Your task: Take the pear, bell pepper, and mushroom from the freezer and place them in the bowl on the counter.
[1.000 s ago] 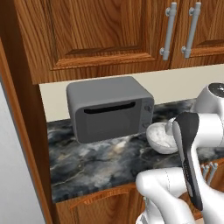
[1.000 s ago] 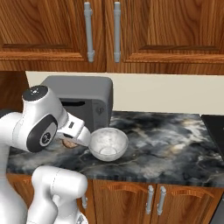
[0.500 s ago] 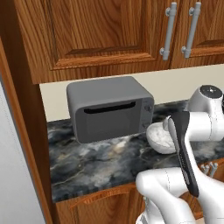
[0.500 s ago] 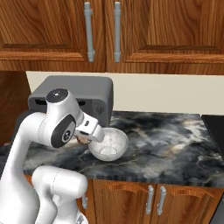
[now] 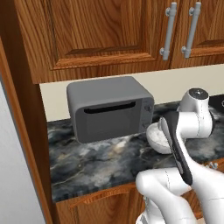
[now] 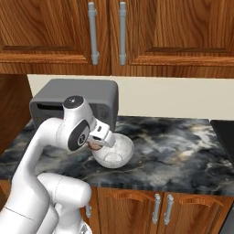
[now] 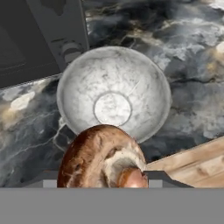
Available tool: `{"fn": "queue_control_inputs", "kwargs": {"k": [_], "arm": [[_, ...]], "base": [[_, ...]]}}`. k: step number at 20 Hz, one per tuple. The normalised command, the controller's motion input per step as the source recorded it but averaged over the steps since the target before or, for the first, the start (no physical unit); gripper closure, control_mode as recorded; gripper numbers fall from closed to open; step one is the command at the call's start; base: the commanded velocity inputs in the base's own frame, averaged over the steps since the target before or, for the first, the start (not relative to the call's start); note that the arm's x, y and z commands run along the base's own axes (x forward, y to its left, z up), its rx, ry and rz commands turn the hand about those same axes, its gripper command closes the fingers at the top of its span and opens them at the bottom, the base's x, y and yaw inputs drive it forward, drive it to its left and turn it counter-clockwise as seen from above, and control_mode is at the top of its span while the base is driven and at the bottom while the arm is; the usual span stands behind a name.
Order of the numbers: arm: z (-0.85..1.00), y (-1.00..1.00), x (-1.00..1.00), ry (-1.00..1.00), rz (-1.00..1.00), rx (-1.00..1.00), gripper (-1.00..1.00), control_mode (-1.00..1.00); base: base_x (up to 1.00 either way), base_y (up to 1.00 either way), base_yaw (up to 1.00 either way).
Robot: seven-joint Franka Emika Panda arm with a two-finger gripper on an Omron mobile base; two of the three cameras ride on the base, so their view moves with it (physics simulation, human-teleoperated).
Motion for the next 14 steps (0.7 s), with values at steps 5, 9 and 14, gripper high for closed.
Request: {"fn": "queue_control_inputs", "kwargs": {"k": [5, 9, 14], "arm": [[-0.34, -0.08, 0.43, 0.03, 0.00, 0.00, 1.00, -1.00], [-0.36, -0.09, 0.39, 0.02, 0.00, 0.00, 1.00, -1.00], [-0.35, -0.05, 0.37, 0.05, 0.00, 0.00, 1.00, -1.00]], "base": [[0.00, 0.00, 0.00], [0.00, 0.00, 0.00], [0.00, 0.00, 0.00]]}}
